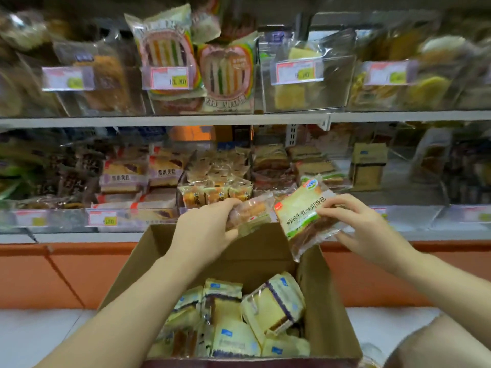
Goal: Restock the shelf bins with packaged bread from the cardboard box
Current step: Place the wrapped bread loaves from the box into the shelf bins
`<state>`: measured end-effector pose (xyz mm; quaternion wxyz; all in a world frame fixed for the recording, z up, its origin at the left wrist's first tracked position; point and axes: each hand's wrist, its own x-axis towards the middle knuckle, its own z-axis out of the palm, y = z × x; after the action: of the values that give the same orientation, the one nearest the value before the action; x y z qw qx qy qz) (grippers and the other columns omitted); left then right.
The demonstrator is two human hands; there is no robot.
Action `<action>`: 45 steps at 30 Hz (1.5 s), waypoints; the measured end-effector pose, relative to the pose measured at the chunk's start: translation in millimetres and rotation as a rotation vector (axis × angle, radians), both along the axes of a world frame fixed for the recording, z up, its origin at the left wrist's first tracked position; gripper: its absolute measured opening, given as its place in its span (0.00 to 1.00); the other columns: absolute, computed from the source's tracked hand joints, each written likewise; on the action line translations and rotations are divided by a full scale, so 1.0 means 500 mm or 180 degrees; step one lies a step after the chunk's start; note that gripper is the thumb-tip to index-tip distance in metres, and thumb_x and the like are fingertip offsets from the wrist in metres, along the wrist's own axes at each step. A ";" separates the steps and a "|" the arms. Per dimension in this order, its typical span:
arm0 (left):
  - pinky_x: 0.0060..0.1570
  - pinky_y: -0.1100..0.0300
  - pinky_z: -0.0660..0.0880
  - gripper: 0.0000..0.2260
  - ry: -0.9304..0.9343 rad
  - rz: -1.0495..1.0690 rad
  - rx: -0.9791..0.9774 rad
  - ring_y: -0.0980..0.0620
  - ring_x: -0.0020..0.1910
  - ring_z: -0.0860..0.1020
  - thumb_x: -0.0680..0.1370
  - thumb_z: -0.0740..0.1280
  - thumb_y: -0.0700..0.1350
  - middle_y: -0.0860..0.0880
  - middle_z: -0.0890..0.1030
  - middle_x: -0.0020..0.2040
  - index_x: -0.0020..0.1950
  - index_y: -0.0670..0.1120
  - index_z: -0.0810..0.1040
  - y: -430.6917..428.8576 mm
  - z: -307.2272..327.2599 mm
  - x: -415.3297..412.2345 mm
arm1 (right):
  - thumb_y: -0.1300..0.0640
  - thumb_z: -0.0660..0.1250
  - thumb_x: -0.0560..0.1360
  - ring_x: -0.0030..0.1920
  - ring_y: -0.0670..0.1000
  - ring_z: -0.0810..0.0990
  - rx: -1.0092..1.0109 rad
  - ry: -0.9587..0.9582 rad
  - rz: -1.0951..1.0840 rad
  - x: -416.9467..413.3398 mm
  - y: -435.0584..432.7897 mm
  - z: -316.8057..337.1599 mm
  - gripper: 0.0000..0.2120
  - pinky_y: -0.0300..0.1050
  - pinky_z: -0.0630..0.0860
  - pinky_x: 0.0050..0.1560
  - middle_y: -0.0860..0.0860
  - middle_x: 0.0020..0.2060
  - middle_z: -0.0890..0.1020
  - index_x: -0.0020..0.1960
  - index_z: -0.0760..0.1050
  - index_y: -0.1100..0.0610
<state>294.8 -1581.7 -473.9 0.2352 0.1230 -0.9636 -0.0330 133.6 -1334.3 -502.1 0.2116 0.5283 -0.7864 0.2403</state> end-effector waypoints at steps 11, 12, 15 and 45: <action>0.44 0.55 0.78 0.24 0.0621 0.0061 -0.0226 0.48 0.47 0.82 0.70 0.74 0.45 0.50 0.84 0.52 0.66 0.50 0.76 -0.016 0.056 -0.029 | 0.71 0.72 0.68 0.59 0.48 0.74 -0.0911 -0.0155 -0.0295 -0.041 -0.073 0.028 0.21 0.41 0.72 0.61 0.54 0.57 0.75 0.60 0.78 0.60; 0.43 0.55 0.78 0.24 0.0647 0.0088 -0.0236 0.47 0.46 0.82 0.70 0.75 0.44 0.50 0.84 0.51 0.65 0.50 0.76 -0.020 0.061 -0.030 | 0.70 0.71 0.70 0.59 0.48 0.73 -0.0927 -0.0310 -0.0321 -0.049 -0.095 0.034 0.20 0.42 0.72 0.61 0.53 0.58 0.75 0.60 0.77 0.60; 0.44 0.55 0.78 0.24 0.0710 0.0180 -0.0278 0.48 0.47 0.82 0.71 0.74 0.45 0.51 0.84 0.52 0.66 0.50 0.76 -0.034 0.074 -0.033 | 0.69 0.68 0.73 0.61 0.48 0.72 -0.0987 -0.0556 -0.0357 -0.076 -0.162 0.046 0.18 0.40 0.70 0.62 0.53 0.61 0.73 0.62 0.76 0.59; 0.62 0.50 0.71 0.14 0.1808 -0.1935 -0.1960 0.52 0.60 0.76 0.76 0.70 0.49 0.53 0.80 0.60 0.60 0.51 0.73 -0.124 0.025 -0.102 | 0.49 0.66 0.74 0.57 0.57 0.81 -0.0069 -0.4692 0.0590 -0.071 -0.153 0.165 0.24 0.55 0.80 0.53 0.55 0.61 0.78 0.69 0.67 0.49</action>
<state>243.8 -1643.9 -461.5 0.4926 -0.2512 -0.8190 0.1532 98.2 -1411.0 -419.5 -0.3869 0.2922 -0.6742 0.5571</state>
